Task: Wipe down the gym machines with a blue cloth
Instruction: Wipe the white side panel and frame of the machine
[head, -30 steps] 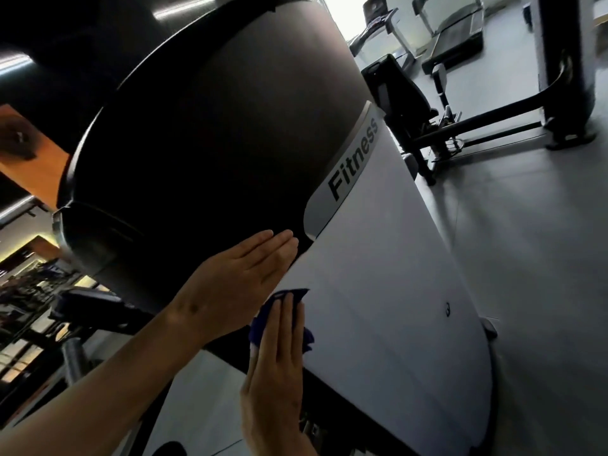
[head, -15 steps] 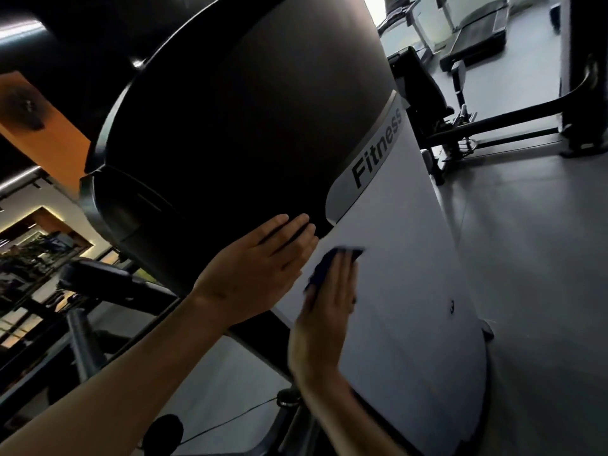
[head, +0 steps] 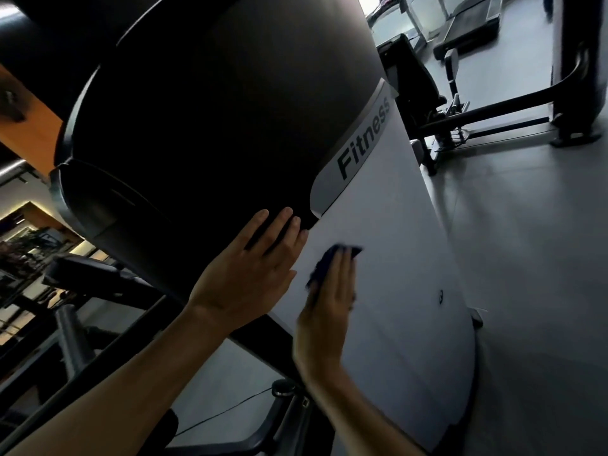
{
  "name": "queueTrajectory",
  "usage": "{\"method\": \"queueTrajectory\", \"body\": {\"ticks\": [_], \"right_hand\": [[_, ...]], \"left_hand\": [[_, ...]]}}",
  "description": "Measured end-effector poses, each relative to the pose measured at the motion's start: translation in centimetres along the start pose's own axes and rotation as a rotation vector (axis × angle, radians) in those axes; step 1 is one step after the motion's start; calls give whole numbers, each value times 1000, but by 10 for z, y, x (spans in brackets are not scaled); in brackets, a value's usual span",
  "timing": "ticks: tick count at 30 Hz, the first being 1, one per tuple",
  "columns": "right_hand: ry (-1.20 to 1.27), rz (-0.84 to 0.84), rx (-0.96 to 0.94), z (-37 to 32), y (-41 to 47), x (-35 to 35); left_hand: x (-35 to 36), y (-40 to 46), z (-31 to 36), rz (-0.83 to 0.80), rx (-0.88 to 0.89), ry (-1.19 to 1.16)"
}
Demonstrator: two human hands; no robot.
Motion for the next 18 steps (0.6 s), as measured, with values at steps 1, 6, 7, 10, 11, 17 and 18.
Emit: {"method": "queueTrajectory", "body": {"ticks": [1,6,7,10,11,17,18], "right_hand": [[-11,-47,-40,-7,-29,0],[-18,-95,-62,25,28,-12],[1,-66,28,37,59,-14],[-70,6,141,56,107,-19],[-92,25,122,54,101,-19],[-213,-56,-123,0,-63,1],[-215,-87,-168,0,-72,0]], "left_hand": [[0,-1,0,-6,2,-2],[2,-2,0,7,5,11],[3,-2,0,10,4,10],[3,-1,1,10,8,10],[4,-1,2,12,7,12],[2,-2,1,21,0,18],[2,-3,1,15,5,16]]}}
Point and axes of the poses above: each hand's wrist, its own y-axis towards the middle knuckle, its own x-axis out of the palm, z = x × y, the point moved 3 cm from there along y, towards the middle knuckle, and after that the axes turned 9 degrees about -x, right-handed, at the moved point
